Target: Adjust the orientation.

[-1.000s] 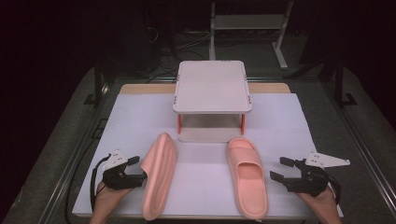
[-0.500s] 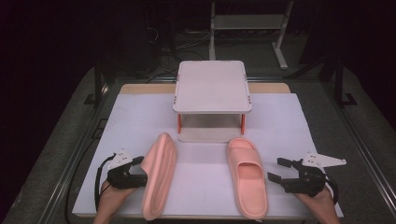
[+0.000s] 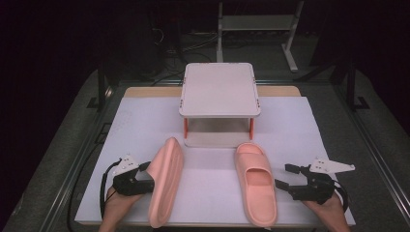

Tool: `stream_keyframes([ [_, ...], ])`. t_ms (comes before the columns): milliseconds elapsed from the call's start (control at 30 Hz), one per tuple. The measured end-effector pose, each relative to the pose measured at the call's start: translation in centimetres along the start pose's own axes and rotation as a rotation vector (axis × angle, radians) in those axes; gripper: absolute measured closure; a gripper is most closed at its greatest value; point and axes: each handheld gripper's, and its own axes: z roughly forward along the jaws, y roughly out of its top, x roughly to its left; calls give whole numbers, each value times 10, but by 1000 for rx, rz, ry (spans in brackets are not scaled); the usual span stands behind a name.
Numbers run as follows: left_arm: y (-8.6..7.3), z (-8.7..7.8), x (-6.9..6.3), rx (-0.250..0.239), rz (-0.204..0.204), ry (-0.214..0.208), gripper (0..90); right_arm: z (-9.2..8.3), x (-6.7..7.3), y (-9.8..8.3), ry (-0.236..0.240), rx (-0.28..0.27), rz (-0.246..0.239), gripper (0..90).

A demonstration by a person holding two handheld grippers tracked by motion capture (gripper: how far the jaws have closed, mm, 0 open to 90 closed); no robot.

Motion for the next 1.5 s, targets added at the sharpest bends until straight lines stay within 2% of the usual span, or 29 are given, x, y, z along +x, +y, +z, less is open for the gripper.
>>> stream_keyframes([
  [467,5,6,-13,-19,10,-28,303,1,1,0,6,4,-6,230],
  [900,10,15,-22,-23,23,-24,304,4,5,2,15,12,-17,230],
  [1033,11,23,-24,-9,13,4,313,6,5,2,17,20,-22,230],
  [1133,11,25,-25,-16,5,27,312,6,6,2,17,21,-23,230],
  [1167,12,27,-26,-22,-6,17,275,6,6,2,17,21,-23,230],
  [1267,14,30,-29,-32,8,34,289,7,6,2,18,22,-24,230],
  [1367,15,35,-31,-39,-13,11,281,6,7,2,25,18,-29,230],
  [1500,15,36,-33,-30,-7,11,271,6,8,2,35,18,-32,231],
])
